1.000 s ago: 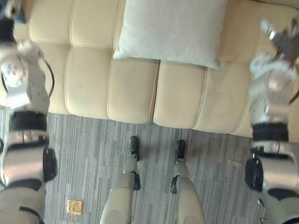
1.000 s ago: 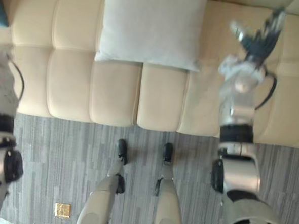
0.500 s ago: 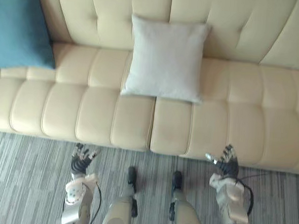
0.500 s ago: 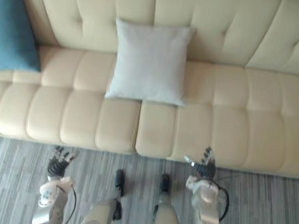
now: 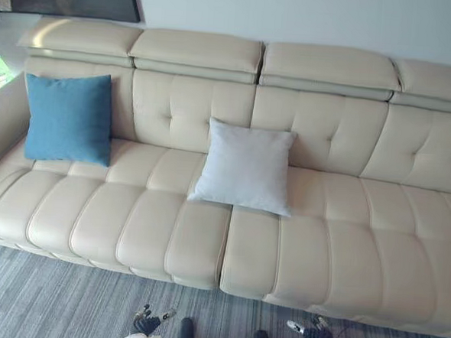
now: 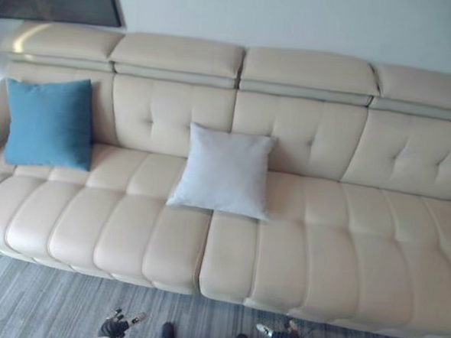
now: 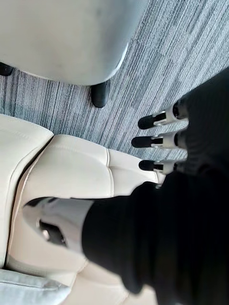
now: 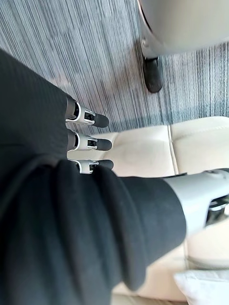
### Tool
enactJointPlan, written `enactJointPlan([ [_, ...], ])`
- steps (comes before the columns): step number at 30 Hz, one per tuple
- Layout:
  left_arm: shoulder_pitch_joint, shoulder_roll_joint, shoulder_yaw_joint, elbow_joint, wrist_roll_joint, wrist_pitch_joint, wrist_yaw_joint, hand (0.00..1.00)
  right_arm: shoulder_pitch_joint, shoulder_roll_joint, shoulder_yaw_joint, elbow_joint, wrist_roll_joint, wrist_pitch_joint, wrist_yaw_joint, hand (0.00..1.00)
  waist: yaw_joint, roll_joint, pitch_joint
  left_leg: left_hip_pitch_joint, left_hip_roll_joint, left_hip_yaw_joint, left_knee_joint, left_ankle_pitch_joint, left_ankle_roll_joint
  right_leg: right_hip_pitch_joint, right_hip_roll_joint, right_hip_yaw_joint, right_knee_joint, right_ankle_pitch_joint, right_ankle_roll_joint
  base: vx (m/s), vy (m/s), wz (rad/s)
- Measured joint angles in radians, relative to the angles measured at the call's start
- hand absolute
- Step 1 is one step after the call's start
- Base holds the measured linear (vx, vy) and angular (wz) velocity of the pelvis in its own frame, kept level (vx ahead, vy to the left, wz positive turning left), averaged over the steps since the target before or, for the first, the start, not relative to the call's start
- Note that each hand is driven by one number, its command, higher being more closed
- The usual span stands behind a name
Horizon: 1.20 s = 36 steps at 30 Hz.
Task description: Pick up cushions and gather them together orderly.
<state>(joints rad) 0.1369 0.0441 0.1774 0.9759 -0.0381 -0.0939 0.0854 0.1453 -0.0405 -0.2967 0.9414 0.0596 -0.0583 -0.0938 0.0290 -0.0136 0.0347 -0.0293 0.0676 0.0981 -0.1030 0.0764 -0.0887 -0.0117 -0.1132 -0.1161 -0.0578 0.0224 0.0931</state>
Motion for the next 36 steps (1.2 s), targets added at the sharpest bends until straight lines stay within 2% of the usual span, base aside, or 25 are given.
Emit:
enactJointPlan([
  [4,-0.006,0.002,0.003,0.018,0.038,0.001,0.000,0.00,-0.003,-0.001,-0.017,0.046,0.000,0.007,0.001,0.00,-0.005,-0.003,-0.015,0.007,-0.007,-0.015,0.000,-0.001,-0.001,0.014,-0.005,-0.012,0.002,-0.007,-0.003,0.05,-0.002,0.11],
  [5,-0.024,0.016,0.032,0.058,0.076,0.014,0.009,0.00,-0.071,-0.001,-0.056,0.138,-0.001,0.019,0.001,0.00,-0.029,-0.015,-0.006,0.081,-0.029,-0.040,0.001,-0.053,0.010,0.068,-0.030,-0.035,0.062,-0.097,0.004,0.02,0.001,0.05],
  [17,-0.026,0.014,0.028,0.060,0.074,0.014,0.009,0.00,-0.062,-0.001,-0.031,0.134,-0.024,0.031,-0.005,0.00,-0.034,-0.009,0.008,0.112,-0.024,-0.021,0.001,-0.052,0.010,0.084,-0.029,-0.024,0.074,-0.097,0.004,0.00,-0.001,-0.04],
  [21,-0.037,0.013,0.019,0.060,0.072,0.015,0.008,0.00,-0.060,-0.001,0.002,0.095,-0.060,0.041,-0.014,0.00,-0.039,-0.008,0.043,0.152,-0.013,0.020,0.006,-0.058,0.005,0.110,-0.024,-0.008,0.084,-0.100,0.001,-0.06,-0.008,-0.17],
  [24,-0.047,0.012,0.019,0.057,0.069,0.014,0.005,0.00,-0.065,-0.002,0.027,0.090,-0.063,0.042,-0.022,0.00,-0.035,-0.016,0.060,0.115,0.002,0.052,0.121,-0.124,-0.002,0.089,-0.015,0.042,0.093,-0.100,-0.001,-0.07,0.005,-0.48],
  [26,-0.048,0.006,0.019,0.058,0.055,0.014,0.003,0.00,-0.065,-0.001,0.030,0.068,-0.069,0.046,-0.027,0.00,-0.036,-0.015,0.061,0.078,0.010,0.062,0.182,-0.176,-0.020,0.051,-0.002,0.099,0.087,-0.086,-0.005,-0.04,0.020,-0.65],
  [28,-0.052,0.001,0.021,0.056,0.051,0.013,0.002,0.00,-0.065,0.000,0.030,0.056,-0.086,0.051,-0.029,0.00,-0.039,-0.009,0.062,0.067,0.005,0.071,0.187,-0.195,-0.016,0.014,0.008,0.148,0.080,-0.065,-0.004,0.00,0.041,-0.83],
  [30,-0.066,-0.001,0.023,0.056,0.051,0.014,0.001,0.00,-0.069,0.004,0.032,0.050,-0.101,0.053,-0.030,0.00,-0.037,-0.011,0.068,0.066,0.016,0.117,0.207,-0.218,-0.019,-0.005,0.026,0.208,0.065,-0.034,-0.005,0.03,0.036,-1.12],
  [32,-0.071,-0.009,0.034,0.056,0.051,0.015,-0.001,0.00,-0.075,0.011,0.040,0.026,-0.112,0.060,-0.030,0.00,-0.029,-0.003,0.075,0.069,0.056,0.212,0.259,-0.245,-0.011,-0.051,0.072,0.232,0.077,0.019,-0.013,0.05,-0.003,-1.63],
  [33,-0.074,-0.010,0.034,0.057,0.051,0.015,-0.001,0.00,-0.089,0.015,0.055,0.017,-0.120,0.062,-0.031,0.00,-0.025,0.003,0.078,0.066,0.080,0.252,0.278,-0.250,-0.005,-0.086,0.099,0.192,0.089,0.058,-0.036,0.03,-0.090,-2.23],
  [34,-0.074,-0.008,0.032,0.057,0.053,0.019,-0.001,0.00,-0.109,0.022,0.080,0.016,-0.129,0.061,-0.030,0.00,-0.014,0.015,0.086,0.064,0.111,0.312,0.296,-0.251,0.003,-0.119,0.113,0.073,0.090,0.094,-0.099,0.02,-0.122,-2.02],
  [35,-0.078,-0.008,0.030,0.057,0.053,0.019,-0.001,0.00,-0.121,0.023,0.087,0.016,-0.130,0.062,-0.030,0.00,-0.016,0.014,0.086,0.069,0.115,0.338,0.297,-0.254,0.008,-0.134,0.109,-0.029,0.111,0.069,-0.126,0.02,-0.165,-1.88],
  [36,-0.093,-0.008,0.017,0.055,0.053,0.019,-0.001,0.00,-0.123,0.022,0.086,0.022,-0.132,0.067,-0.031,0.00,-0.023,0.007,0.089,0.087,0.105,0.392,0.290,-0.258,0.011,-0.151,0.055,-0.271,0.216,-0.043,-0.169,0.01,-0.112,-1.21],
])
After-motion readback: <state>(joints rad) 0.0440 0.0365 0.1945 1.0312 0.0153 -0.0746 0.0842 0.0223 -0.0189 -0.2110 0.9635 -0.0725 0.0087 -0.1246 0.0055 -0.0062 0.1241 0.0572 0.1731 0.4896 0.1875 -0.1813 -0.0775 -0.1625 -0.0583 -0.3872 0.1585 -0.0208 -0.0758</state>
